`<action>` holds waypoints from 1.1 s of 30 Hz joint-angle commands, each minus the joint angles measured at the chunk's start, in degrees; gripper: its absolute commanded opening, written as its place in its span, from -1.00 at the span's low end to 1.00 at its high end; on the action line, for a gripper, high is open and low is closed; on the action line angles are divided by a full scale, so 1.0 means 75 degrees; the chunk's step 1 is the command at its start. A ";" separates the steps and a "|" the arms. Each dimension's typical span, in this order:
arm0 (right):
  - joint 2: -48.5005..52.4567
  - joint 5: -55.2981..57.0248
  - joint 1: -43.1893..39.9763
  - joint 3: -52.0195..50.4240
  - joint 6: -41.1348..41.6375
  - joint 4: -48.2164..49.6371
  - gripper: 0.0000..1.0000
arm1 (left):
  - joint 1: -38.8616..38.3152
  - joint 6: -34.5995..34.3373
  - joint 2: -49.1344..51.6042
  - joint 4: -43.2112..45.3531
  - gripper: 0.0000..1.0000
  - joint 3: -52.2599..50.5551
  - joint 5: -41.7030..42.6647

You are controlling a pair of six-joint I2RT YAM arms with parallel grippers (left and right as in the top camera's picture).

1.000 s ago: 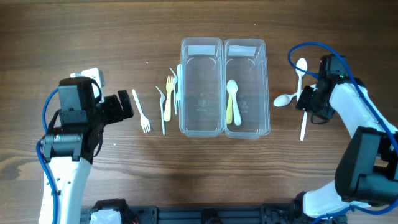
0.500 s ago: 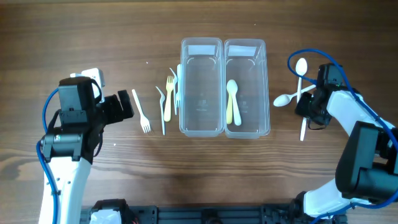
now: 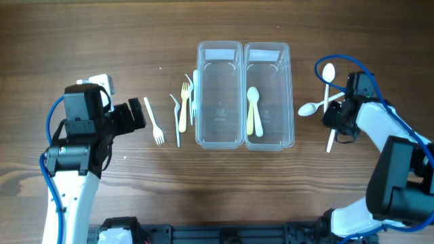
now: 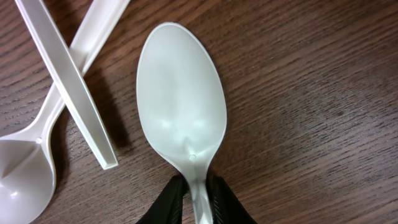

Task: Pack container
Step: 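Grasp another white spoon with the right gripper, then lower the white spoon into the right container and open the gripper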

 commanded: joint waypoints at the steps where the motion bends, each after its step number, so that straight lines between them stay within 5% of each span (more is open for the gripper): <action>1: 0.0341 -0.0131 -0.0012 -0.0664 0.0117 0.0178 -0.70 | 0.0055 0.0122 -0.0012 0.0020 1.00 0.0143 -0.0047; 5: 0.0341 -0.0131 -0.0012 -0.0714 0.0146 0.0184 -0.91 | 0.0055 0.0119 -0.0012 0.0020 1.00 0.0143 -0.0047; 11: -0.0073 -0.0137 -0.0012 -0.0146 0.0137 -0.0679 -0.91 | 0.0055 0.0119 -0.0012 0.0020 1.00 0.0143 -0.0047; 17: -0.2037 -0.0411 0.0020 0.0901 -0.0006 -0.1953 -0.91 | 0.0055 0.0122 -0.0012 0.0020 1.00 0.0143 -0.0047; 23: -0.4089 -0.2882 0.0122 0.0994 -0.0289 -0.2104 -0.91 | 0.0055 0.0119 -0.0012 0.0020 1.00 0.0143 -0.0047; 28: -0.4322 -0.3305 0.1349 0.0959 -0.0361 -0.1868 -0.91 | 0.0055 0.0122 -0.0012 0.0020 1.00 0.0143 -0.0047; 33: -0.2958 -0.1749 0.3427 0.0959 -0.0460 -0.0918 -0.91 | 0.0055 0.0119 -0.0012 0.0020 1.00 0.0143 -0.0047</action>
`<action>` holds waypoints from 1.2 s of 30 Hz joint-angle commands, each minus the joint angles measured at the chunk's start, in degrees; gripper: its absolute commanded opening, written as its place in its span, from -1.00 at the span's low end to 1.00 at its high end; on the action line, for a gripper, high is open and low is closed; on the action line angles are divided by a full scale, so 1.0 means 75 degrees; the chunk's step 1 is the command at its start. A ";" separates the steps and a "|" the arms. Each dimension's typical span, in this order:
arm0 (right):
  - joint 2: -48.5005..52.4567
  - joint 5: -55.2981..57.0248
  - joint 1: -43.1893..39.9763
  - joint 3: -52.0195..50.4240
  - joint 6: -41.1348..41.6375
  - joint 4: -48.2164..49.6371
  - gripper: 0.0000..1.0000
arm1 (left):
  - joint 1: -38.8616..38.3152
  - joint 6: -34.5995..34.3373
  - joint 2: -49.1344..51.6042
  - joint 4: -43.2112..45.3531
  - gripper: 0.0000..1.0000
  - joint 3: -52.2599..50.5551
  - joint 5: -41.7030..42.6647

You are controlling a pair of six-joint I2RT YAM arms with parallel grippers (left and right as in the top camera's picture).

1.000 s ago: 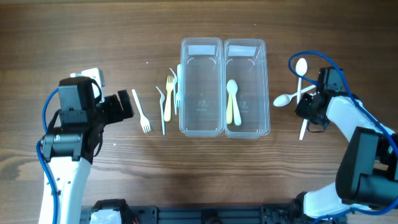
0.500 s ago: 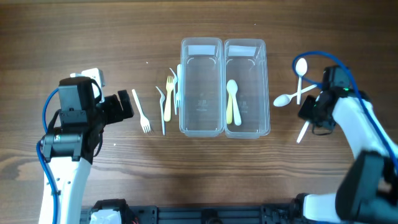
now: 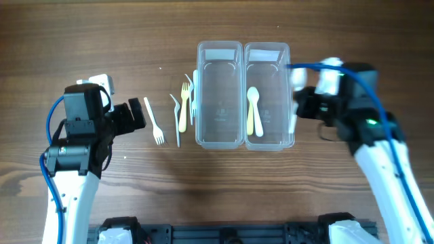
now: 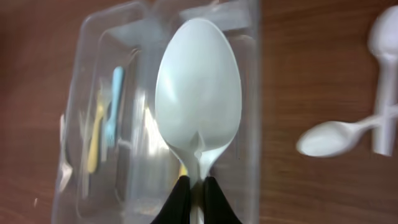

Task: Pack container
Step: 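Lower the white spoon into the right container and open the gripper, then grasp the white spoon lying across the other spoon with the right gripper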

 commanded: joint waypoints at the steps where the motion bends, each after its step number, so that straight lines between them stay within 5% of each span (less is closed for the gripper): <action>1: 0.1192 0.0962 0.1075 0.0044 -0.0408 0.0525 -0.91 | 0.0055 0.0122 -0.0012 0.0023 0.99 0.0143 -0.0047; 7: 0.2984 0.1084 0.1431 0.0105 -0.0941 0.0965 -0.91 | 0.0055 0.0119 -0.0012 0.0023 0.99 0.0143 -0.0047; 9: 0.2964 0.1090 0.1431 0.0245 -0.1125 0.0842 -0.50 | 0.0055 0.0122 -0.0012 0.0026 1.00 0.0143 -0.0047; 12: 0.2541 0.1545 0.1428 0.1087 -0.1180 0.0294 -0.25 | 0.0055 0.0122 -0.0012 0.0026 1.00 0.0143 -0.0047; 20: 0.1958 0.3249 0.1064 0.2920 -0.1979 -0.0752 -0.05 | 0.0055 0.0122 -0.0012 0.0023 1.00 0.0143 -0.0047; 29: 0.3153 0.1818 -0.1306 0.2908 0.1317 -0.2189 -0.27 | 0.0055 0.0119 -0.0012 0.0023 1.00 0.0143 -0.0047; 36: 0.4266 0.1816 -0.1352 0.2903 0.3698 -0.2186 -0.04 | 0.0055 0.0122 -0.0012 0.0023 0.99 0.0143 -0.0047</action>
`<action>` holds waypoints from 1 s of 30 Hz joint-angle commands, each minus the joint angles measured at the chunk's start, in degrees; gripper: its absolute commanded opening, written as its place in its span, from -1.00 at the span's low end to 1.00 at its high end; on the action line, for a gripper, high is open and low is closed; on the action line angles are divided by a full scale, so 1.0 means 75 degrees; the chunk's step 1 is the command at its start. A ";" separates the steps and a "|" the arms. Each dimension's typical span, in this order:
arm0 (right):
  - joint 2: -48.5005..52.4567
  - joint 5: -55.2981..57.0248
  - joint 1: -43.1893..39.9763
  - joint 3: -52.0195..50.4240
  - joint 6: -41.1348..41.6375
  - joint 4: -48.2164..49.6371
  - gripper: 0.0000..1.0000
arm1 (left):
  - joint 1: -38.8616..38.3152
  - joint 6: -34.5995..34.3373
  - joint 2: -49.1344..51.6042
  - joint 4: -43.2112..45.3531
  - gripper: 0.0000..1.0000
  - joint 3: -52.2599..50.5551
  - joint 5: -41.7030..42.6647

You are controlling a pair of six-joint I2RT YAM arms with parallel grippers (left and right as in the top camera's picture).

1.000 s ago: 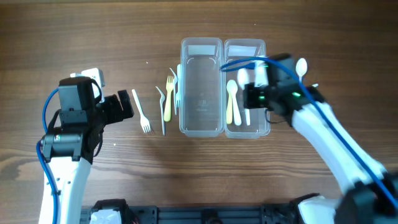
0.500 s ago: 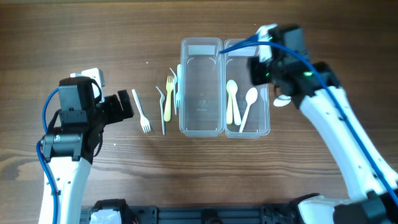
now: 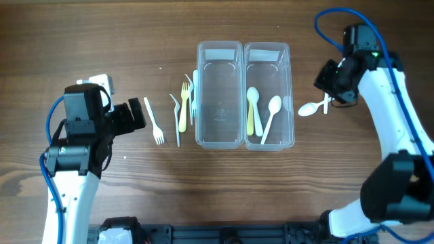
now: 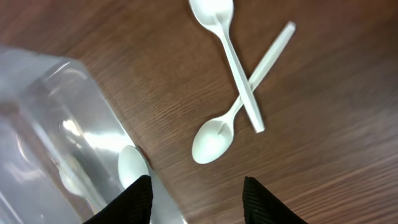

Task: Pack container
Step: 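Grasp the white spoon lying across the other spoon with the right gripper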

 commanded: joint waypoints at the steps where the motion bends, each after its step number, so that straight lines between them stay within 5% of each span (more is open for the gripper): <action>1: 0.0659 -0.0152 0.0017 -0.0015 0.1376 0.0204 -0.04 | 0.0055 0.0119 -0.0012 0.0017 1.00 0.0143 -0.0047; 3: 0.0956 -0.0128 -0.0006 -0.0015 0.1215 0.0525 -0.04 | 0.0055 0.0119 -0.0012 0.0020 1.00 0.0143 -0.0047; 7: 0.1416 0.0000 -0.0099 -0.0015 -0.1177 0.1545 -0.07 | 0.0055 0.0119 -0.0012 0.0020 1.00 0.0143 -0.0047; 12: 0.1635 0.0233 -0.0574 -0.0015 -0.2235 0.1941 -0.10 | 0.0055 0.0119 -0.0012 0.0020 1.00 0.0143 -0.0047; 30: 0.2331 0.0041 -0.1268 -0.0017 -0.3917 0.2369 0.02 | 0.0055 0.0122 -0.0012 0.0026 1.00 0.0143 -0.0047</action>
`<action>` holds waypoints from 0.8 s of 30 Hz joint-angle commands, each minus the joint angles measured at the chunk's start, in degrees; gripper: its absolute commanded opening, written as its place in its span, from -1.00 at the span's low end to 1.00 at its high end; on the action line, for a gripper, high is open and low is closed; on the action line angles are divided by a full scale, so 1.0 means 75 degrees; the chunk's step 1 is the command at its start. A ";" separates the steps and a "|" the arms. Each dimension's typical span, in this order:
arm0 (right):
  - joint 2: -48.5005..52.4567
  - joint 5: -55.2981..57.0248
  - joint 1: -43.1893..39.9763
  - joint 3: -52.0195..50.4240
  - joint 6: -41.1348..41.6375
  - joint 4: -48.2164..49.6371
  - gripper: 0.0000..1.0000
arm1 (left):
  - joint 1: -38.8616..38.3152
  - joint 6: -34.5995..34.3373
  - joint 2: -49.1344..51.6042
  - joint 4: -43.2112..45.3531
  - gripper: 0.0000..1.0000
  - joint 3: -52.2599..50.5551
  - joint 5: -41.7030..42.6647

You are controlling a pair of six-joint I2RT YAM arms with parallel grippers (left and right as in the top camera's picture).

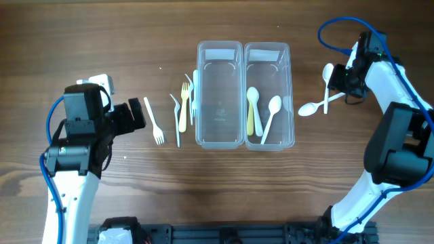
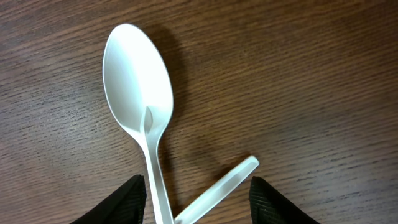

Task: Pack container
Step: 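Grasp the white spoon lying across the other spoon with the right gripper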

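Two clear containers stand side by side: the left one (image 1: 219, 95) has nothing in it, the right one (image 1: 268, 95) holds a yellowish spoon (image 1: 252, 112) and a white spoon (image 1: 270, 116). Right of them, two white spoons lie crossed on the table, one (image 1: 327, 76) with its bowl to the back, the other (image 1: 310, 108) nearer the container. My right gripper (image 1: 342, 81) hangs open low over them. In the right wrist view its fingers (image 2: 118, 202) straddle the first spoon's handle (image 2: 155, 180) and the tip of the crossing handle (image 2: 224, 190). My left gripper (image 1: 139, 114) is open and holds nothing.
Several forks, white (image 1: 154, 120) and yellow (image 1: 183, 105), lie left of the containers, some against the left container's wall. A small white object (image 1: 100, 81) sits behind the left arm. Blue cables loop off both arms.
My right gripper, still open, was higher up by the right container's edge with both loose spoons well below it. Now it is low over their crossing. The left arm is unmoved.
My right gripper was shut on a white spoon lying beside two others on the table. Then it held that spoon over the right container. Then the spoon lay in that container beside the yellowish one, with the gripper open. Now the gripper straddles the two spoons on the table.
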 commanded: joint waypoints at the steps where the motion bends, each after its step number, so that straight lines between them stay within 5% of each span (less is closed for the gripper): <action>1: 0.0254 -0.0029 0.0047 -0.0015 -0.0262 0.0044 0.00 | 0.0055 0.0119 -0.0012 0.0023 1.00 0.0143 -0.0047; 8: 0.0664 -0.0117 0.0495 -0.0017 -0.0749 0.0262 -0.02 | 0.0055 0.0119 -0.0012 0.0026 1.00 0.0143 -0.0047; 21: 0.1008 0.0079 0.0545 -0.0020 -0.0723 -0.0017 -0.90 | 0.0055 0.0122 -0.0012 0.0023 1.00 0.0143 -0.0047; 24: 0.0755 0.0076 0.0545 0.0003 -0.0513 -0.0195 -0.91 | 0.0055 0.0122 -0.0012 0.0023 0.99 0.0143 -0.0047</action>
